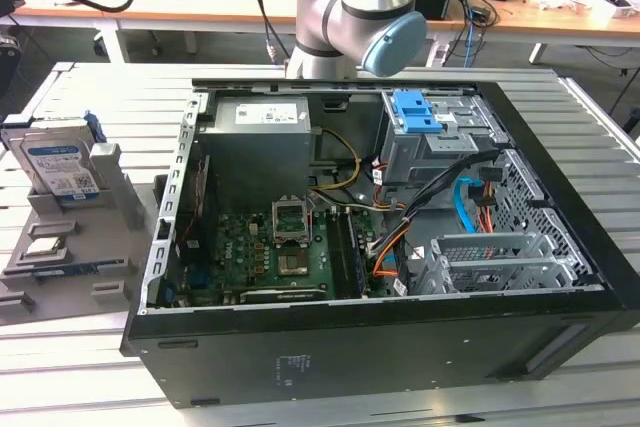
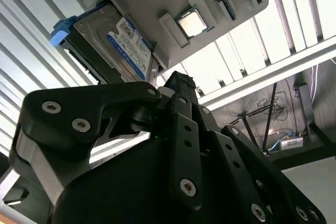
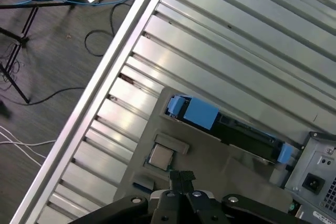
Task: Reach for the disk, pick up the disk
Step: 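Pick up the disk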
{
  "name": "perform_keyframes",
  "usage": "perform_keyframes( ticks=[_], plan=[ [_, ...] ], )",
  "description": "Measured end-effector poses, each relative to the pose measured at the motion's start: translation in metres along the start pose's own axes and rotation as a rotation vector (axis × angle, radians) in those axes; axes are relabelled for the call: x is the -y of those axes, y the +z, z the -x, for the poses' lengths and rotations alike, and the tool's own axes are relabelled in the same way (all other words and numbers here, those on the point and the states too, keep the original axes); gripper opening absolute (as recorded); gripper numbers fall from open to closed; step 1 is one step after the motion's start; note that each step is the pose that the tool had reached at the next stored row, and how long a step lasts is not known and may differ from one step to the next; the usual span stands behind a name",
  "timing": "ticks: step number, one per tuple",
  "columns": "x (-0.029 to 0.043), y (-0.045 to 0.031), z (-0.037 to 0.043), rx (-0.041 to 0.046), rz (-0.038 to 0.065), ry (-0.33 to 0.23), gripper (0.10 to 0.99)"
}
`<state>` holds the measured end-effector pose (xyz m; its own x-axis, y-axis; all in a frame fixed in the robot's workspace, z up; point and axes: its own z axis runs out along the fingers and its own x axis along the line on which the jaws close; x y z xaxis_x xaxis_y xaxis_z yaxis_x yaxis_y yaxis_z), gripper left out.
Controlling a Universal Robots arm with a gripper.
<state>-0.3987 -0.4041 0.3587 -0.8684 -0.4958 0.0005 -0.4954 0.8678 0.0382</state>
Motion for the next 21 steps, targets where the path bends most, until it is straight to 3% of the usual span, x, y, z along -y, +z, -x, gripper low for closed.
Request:
perform_keyframes(
  ticks=[3, 21],
  plan=[
    [0.0, 0.0, 0.0, -0.0023, 0.0, -0.061, 0.106],
    [0.0, 0.0, 0.0, -0.011, 0.0, -0.287, 0.106]
  ],
)
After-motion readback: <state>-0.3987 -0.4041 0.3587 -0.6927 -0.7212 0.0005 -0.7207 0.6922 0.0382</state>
